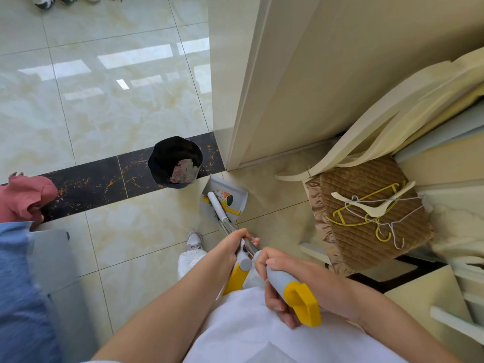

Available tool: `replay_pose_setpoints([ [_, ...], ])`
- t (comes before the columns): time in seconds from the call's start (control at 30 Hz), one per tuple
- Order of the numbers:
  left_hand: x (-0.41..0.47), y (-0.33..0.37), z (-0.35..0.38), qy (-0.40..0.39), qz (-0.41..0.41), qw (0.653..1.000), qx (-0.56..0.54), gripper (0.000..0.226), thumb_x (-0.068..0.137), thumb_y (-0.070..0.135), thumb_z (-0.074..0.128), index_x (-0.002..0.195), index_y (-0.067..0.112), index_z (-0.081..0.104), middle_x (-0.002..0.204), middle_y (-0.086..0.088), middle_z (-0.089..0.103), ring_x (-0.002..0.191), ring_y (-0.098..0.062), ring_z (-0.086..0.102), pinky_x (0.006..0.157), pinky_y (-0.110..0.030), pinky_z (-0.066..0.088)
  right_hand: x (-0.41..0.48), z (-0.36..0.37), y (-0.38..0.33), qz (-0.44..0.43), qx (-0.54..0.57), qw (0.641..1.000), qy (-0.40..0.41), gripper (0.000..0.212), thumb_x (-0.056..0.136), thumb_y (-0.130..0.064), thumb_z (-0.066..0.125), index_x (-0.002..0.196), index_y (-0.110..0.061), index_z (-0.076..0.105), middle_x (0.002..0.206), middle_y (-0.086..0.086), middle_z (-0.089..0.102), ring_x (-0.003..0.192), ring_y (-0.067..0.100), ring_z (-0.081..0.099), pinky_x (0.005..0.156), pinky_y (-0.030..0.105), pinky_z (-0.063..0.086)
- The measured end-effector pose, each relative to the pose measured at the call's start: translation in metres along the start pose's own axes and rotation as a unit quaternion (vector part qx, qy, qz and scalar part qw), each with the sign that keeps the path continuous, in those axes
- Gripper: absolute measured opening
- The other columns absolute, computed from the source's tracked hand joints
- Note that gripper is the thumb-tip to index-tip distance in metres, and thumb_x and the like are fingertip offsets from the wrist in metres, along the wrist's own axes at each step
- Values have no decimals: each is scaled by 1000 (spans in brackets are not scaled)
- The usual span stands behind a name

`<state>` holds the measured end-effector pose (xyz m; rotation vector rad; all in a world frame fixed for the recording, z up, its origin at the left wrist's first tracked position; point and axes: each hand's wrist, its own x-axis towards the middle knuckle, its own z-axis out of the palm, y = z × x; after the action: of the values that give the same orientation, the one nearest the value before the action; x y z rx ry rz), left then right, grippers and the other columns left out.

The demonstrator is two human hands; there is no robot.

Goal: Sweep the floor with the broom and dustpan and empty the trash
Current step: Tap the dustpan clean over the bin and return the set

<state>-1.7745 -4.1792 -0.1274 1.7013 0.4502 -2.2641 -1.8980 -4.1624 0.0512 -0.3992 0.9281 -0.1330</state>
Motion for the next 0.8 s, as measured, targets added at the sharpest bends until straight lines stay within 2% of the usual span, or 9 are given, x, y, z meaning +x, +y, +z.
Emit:
replay_pose_setpoints([
  [0.07, -3, 1, 1, -5, -5, 1000, -26, 17, 89, -3, 35, 77, 7, 42, 71, -16, 62, 46, -19, 59, 46, -22, 51, 1, 1, 2, -10, -2, 1000, 2, 20, 86, -33, 39, 76, -25, 54, 55, 7, 52, 41, 13, 53, 43, 18, 41],
  [0.23, -7, 10, 5, -27, -33, 998, 36, 14, 89, 8, 47, 75, 7, 45, 60, -14, 66, 53, -23, 65, 58, -31, 56, 2, -9, -6, -25, 2, 1000, -1, 24, 81, -43, 41, 79, -25, 57, 57, 9, 54, 40, 16, 54, 42, 17, 44],
  [0.37, -11, 28, 9, -61, -26, 980, 187, 38, 92, 42, 53, 90, 5, 61, 76, -14, 66, 73, -25, 61, 79, -35, 51, -8, -26, -26, -52, -8, 999, -5, 32, 66, -37, 53, 90, -17, 57, 60, 15, 61, 42, 24, 56, 44, 23, 45],
  [0.43, -21, 39, 16, -89, -37, 964, 248, 54, 89, 55, 53, 101, 3, 63, 88, -16, 69, 80, -27, 66, 89, -37, 50, -23, -35, -34, -137, -18, 990, 7, 42, 78, -43, 50, 103, -9, 52, 75, 22, 62, 54, 27, 54, 54, 31, 44],
  [0.53, -47, 56, 31, -93, -25, 930, 354, 58, 92, 57, 47, 103, 1, 57, 81, -18, 69, 74, -25, 68, 76, -34, 56, -37, -41, -46, -176, -49, 983, 10, 75, 61, -65, 69, 106, -10, 45, 79, 24, 61, 58, 27, 50, 56, 33, 42],
  [0.57, -56, 60, 36, -93, -21, 918, 384, 61, 93, 57, 45, 107, -2, 54, 83, -19, 68, 75, -25, 68, 73, -34, 58, -37, -43, -48, -189, -73, 979, 19, 73, 61, -64, 71, 105, -11, 46, 77, 22, 63, 56, 28, 51, 56, 33, 42],
  [0.63, -69, 69, 42, -100, -10, 888, 448, 65, 95, 57, 39, 113, -5, 51, 88, -20, 68, 75, -24, 69, 74, -33, 58, -37, -40, -51, -239, -131, 960, 64, 45, 77, -43, 66, 106, -14, 48, 76, 21, 66, 56, 29, 54, 57, 34, 44],
  [0.7, -80, 76, 45, -95, 11, 861, 500, 62, 96, 57, 35, 111, 0, 53, 93, -19, 68, 79, -24, 69, 83, -36, 55, -40, -39, -53, -277, -178, 938, 110, 22, 90, -26, 55, 107, -14, 49, 75, 21, 68, 58, 29, 56, 57, 33, 47],
  [0.8, -97, 89, 49, -88, 43, 829, 550, 56, 97, 55, 38, 111, 4, 58, 105, -19, 68, 90, -26, 64, 94, -38, 49, -46, -44, -58, -304, -258, 897, 190, 8, 95, -21, 55, 102, -19, 56, 66, 8, 65, 56, 16, 55, 56, 26, 46],
])
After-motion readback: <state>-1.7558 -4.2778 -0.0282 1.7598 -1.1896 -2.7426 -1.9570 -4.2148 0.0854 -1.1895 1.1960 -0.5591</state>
